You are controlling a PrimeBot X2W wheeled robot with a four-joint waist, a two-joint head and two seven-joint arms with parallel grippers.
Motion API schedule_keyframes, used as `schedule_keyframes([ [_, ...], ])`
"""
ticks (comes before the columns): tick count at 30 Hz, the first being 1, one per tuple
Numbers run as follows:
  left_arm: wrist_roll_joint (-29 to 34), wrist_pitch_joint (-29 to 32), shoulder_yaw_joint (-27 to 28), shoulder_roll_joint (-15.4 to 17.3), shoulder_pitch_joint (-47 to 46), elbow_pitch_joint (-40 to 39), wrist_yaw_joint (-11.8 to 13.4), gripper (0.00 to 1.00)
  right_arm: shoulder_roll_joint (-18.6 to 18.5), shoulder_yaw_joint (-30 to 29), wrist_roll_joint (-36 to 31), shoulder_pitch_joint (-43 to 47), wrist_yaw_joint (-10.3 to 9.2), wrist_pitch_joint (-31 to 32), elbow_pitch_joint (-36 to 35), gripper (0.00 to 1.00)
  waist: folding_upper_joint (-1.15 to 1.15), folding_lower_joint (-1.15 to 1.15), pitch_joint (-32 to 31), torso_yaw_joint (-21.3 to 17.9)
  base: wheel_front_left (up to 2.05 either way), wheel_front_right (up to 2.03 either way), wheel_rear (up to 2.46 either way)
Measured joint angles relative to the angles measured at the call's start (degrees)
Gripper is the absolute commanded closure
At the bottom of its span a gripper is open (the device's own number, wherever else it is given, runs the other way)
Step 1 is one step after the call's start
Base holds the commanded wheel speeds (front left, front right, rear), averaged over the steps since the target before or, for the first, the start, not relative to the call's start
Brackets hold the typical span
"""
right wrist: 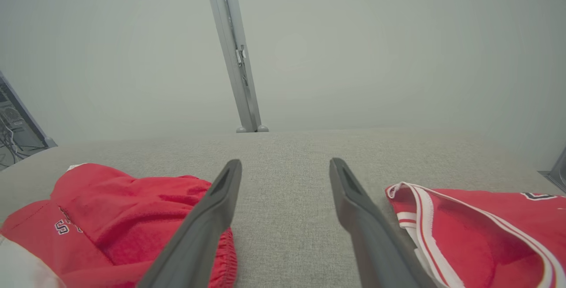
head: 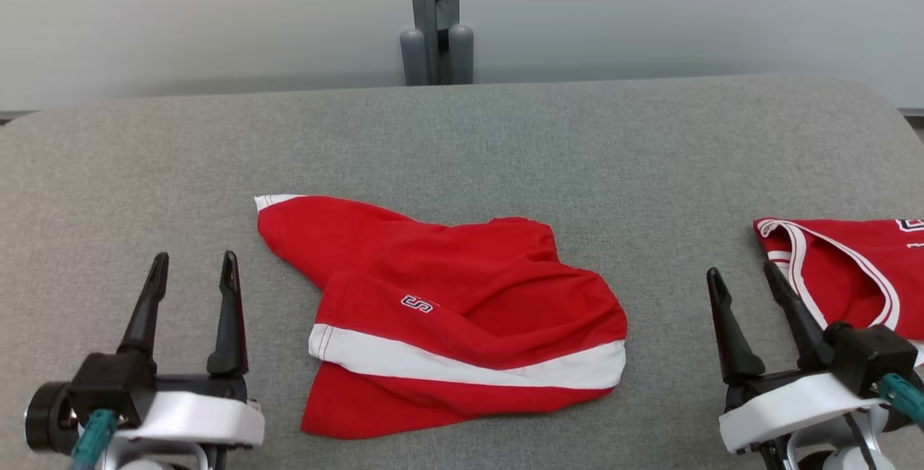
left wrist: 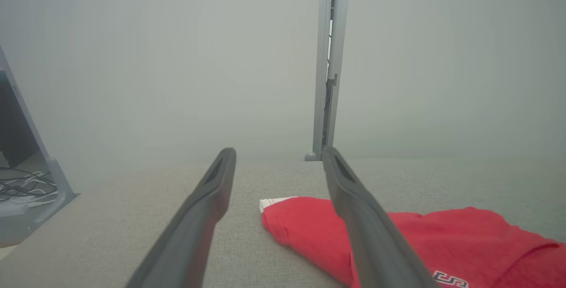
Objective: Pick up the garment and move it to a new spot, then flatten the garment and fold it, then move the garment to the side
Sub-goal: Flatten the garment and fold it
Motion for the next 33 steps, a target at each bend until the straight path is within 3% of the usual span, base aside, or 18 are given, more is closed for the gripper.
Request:
schedule_keyframes([
  [9,1.96,0.87,-2.57,-0.4,7.21,-3.8,2.25,0.0,0.01,0.49,-0.2,3.78,0.01,0.63,-0.08,0.0,0.0,0.0,-4.07,-0.13,0.0,0.0,0.0],
  [19,1.87,1.1,-4.55,-0.59,7.36,0.63,0.42,0.0,0.0,-0.23,-0.11,5.69,0.0,1.41,-1.55,0.0,0.0,0.0,-6.45,0.14,0.0,0.0,0.0],
  [33,1.68,0.63,-4.72,-1.02,5.8,2.48,0.16,0.0,-0.01,-0.55,0.29,5.87,0.0,1.78,-1.93,0.0,0.0,0.0,-6.32,0.03,0.0,0.0,0.0],
])
